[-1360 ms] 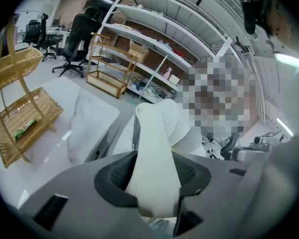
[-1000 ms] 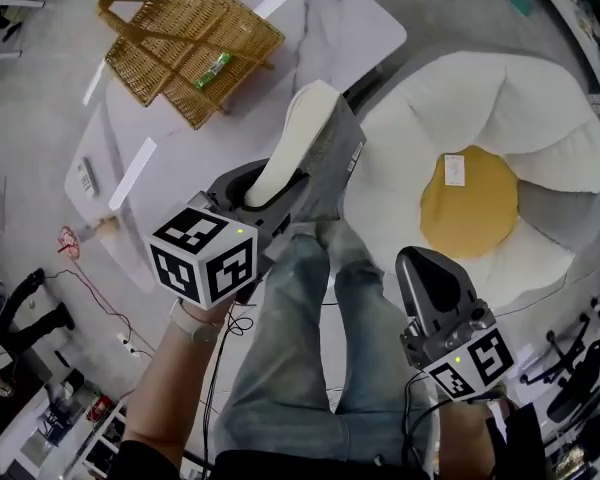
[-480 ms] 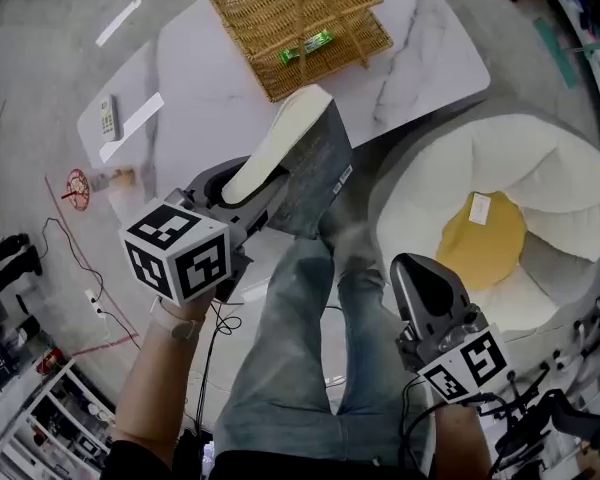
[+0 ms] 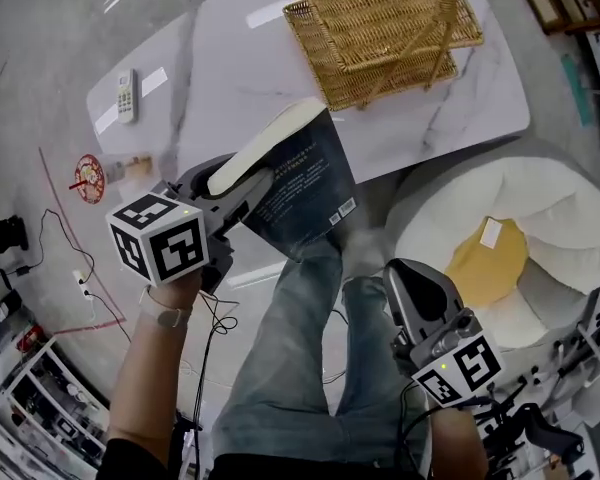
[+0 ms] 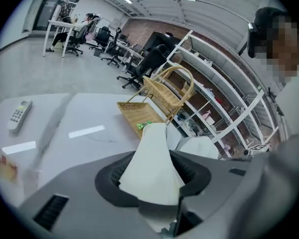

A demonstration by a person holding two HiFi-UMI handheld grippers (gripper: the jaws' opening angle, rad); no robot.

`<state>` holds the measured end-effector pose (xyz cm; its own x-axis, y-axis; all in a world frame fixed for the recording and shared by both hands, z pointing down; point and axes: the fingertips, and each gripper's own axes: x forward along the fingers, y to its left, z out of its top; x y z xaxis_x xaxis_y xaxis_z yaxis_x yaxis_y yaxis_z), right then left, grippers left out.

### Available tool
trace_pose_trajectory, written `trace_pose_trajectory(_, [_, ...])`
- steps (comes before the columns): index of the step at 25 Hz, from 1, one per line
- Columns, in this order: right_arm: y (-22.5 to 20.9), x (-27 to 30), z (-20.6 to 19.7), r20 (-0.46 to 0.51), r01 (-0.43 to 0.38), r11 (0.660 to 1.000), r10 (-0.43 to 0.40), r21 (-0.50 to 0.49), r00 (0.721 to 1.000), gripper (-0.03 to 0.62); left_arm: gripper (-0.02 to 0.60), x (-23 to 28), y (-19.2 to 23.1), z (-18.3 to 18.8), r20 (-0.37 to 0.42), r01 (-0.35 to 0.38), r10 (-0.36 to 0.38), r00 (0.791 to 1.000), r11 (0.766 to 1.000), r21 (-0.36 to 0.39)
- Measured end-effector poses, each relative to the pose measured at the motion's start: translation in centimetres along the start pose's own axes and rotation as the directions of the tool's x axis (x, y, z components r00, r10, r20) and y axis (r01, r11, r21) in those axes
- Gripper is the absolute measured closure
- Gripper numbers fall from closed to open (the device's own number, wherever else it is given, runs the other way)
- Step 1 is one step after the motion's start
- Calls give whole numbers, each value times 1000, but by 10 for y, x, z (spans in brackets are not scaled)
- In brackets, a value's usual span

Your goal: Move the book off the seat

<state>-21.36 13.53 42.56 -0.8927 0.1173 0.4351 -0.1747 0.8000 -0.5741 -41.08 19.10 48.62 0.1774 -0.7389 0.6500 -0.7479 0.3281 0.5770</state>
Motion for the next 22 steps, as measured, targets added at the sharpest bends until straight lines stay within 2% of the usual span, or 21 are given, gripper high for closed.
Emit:
trace_pose_trajectory(6, [16, 44, 7, -24, -12, 1000, 11, -9, 1000, 577, 410, 1, 49, 4, -33, 64, -67, 997, 995, -74])
trace_pose_trajectory(14, [21, 129, 7, -61, -3, 1000, 4, 18, 998, 577, 408, 21, 143, 9, -64, 131, -144, 988, 976, -174])
trace_pose_trajectory(16, [18, 136, 5, -68, 0, 1000, 1, 25, 998, 577, 408, 31, 153, 6, -69, 144, -161, 985, 970, -196])
trace_pose_trajectory(20, [11, 135, 10, -76, 13, 1000, -11, 21, 997, 577, 408, 45, 148, 11, -78, 174, -193, 978, 963, -208])
trace_pose_trajectory(22, [9, 151, 13, -78, 19, 999, -17, 29, 997, 577, 408, 51, 163, 16, -81, 181, -202, 976, 960, -213])
